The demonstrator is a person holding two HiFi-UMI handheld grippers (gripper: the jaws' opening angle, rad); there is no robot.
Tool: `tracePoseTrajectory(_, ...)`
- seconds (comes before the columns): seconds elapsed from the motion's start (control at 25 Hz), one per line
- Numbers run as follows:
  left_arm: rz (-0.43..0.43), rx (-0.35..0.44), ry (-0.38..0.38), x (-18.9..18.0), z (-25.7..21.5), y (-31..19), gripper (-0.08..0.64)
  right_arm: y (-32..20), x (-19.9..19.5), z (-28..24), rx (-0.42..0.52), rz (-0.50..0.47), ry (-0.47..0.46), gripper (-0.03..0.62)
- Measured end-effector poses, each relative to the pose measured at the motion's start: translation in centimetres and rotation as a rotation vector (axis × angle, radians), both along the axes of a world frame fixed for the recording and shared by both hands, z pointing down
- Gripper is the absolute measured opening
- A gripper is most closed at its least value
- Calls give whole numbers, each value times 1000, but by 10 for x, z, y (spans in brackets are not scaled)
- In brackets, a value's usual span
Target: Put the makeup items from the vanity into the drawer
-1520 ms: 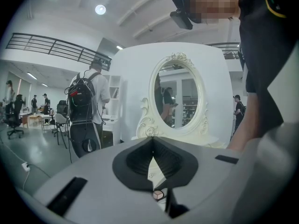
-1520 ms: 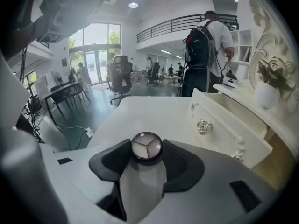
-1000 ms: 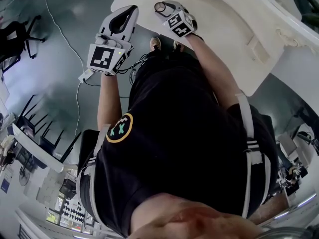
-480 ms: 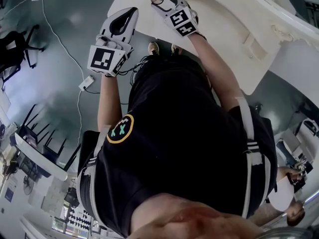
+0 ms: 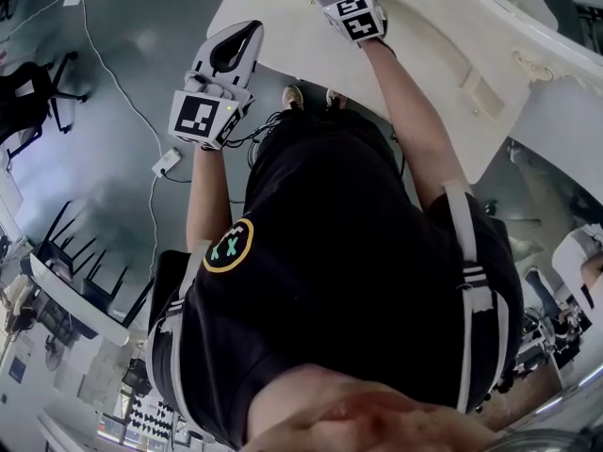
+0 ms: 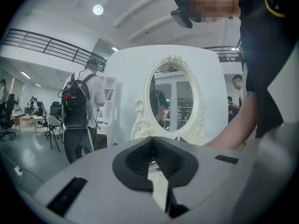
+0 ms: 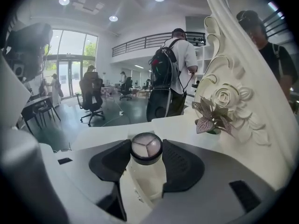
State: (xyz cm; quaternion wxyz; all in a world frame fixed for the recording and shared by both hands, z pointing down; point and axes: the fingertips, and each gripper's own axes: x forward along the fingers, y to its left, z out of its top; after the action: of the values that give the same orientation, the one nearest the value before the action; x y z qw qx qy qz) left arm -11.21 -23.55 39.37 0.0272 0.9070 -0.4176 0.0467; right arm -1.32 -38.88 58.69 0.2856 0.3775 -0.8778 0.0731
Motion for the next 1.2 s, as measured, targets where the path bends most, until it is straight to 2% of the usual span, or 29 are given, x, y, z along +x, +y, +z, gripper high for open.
tracePoseTrajectory(0.2,-1,-10,-5,-2,-4,8,18,3,1,6,-18,13,13,236)
tracePoseTrajectory(0.28,-1,-8,-6,-2,-5,9,18,7,0,9,-36,14,21,315)
tracePoseTrajectory(0.4,-11,-11,-1,-6,-4,9,18,12,1,11,-40,11,27,347)
tracePoseTrajectory(0.56,3,-13,1,-2,-2,5,18,15,7,1,-16,16,14,348)
tracePoseTrajectory(0.68,9,-8,7,-1,-1,-2,18,15,9,-19,38,17,-22,344)
tracePoseTrajectory(0.76,13,0,8,2,-4,-5,18,20,12,-43,88,11,-52,311)
tracePoseTrajectory(0.84,30,9,5,8,-9,-5,18,29,15,-72,149,4,-87,230)
tracePoseTrajectory(1.0,46,27,2,16,-15,-9,18,51,15,-128,235,-26,-178,167)
tracePoseTrajectory(1.12,68,44,-7,20,-14,-17,18,67,13,-165,303,-68,-240,50)
tracePoseTrajectory(1.2,73,55,-9,22,-18,-22,18,82,8,-195,346,-116,-291,21)
